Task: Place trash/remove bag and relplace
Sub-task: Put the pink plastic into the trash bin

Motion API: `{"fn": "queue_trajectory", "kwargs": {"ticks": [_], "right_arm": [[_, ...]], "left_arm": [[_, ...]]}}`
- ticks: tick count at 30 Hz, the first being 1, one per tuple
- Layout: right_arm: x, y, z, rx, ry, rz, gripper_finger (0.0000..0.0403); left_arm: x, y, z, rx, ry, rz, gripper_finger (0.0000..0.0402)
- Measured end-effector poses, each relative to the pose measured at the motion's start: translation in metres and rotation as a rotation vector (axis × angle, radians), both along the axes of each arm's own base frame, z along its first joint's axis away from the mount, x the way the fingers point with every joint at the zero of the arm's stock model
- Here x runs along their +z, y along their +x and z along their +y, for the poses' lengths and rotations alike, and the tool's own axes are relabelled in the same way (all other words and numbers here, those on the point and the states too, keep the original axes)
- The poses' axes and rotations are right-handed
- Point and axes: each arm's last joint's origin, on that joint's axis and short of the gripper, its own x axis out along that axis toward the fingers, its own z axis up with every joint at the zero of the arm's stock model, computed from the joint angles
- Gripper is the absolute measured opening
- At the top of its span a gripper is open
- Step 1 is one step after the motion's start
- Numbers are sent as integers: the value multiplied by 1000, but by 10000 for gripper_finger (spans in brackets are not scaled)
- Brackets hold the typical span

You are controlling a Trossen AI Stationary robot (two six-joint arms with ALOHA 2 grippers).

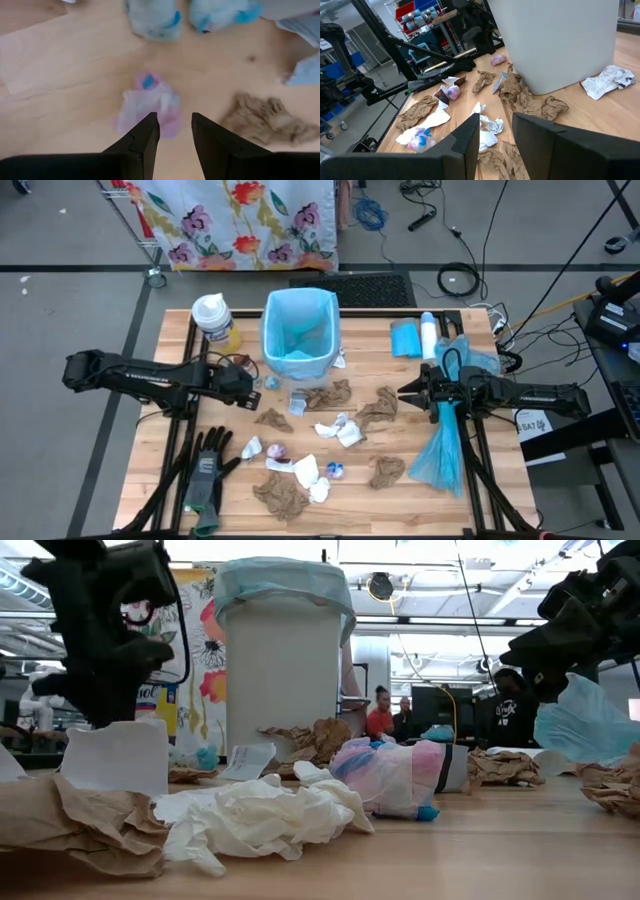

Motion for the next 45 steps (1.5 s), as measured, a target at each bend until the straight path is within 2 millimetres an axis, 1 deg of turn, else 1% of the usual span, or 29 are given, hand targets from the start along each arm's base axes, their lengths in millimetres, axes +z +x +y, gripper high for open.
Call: {"fn": "queue_trajectory", "kwargs": {"ticks": [6,10,12,15,18,19,22,26,31,34,37,41,45], "right_arm": [[0,0,0,0,0,1,109],[0,0,0,1,0,0,109],[0,0,0,0,0,0,109],[0,0,0,0,0,0,109],[0,0,0,1,0,0,109],[0,0,0,1,0,0,109],[0,0,0,0,0,0,109],[0,0,0,0,0,0,109],[0,0,0,0,0,0,109],[0,0,0,0,0,0,109],[0,0,0,0,0,0,109],[0,0,0,0,0,0,109],[0,0,0,0,0,-1,109]], "left_arm": [[-16,-7,7,49,-1,12,121],[-22,-9,9,66,-4,11,120],[-26,-11,9,87,-11,22,114],[-31,-12,9,89,-21,43,80],[-32,-11,8,79,-46,43,22],[-32,-11,7,78,-49,36,12],[-31,-9,5,79,-66,20,5],[-22,-2,-1,35,-108,-9,3],[-1,5,-9,5,-118,-4,2],[19,5,-13,-19,-115,52,1],[45,3,-17,-39,-108,112,1],[85,-3,-20,-56,-66,170,1],[125,-10,-21,-59,-21,165,0]]}}
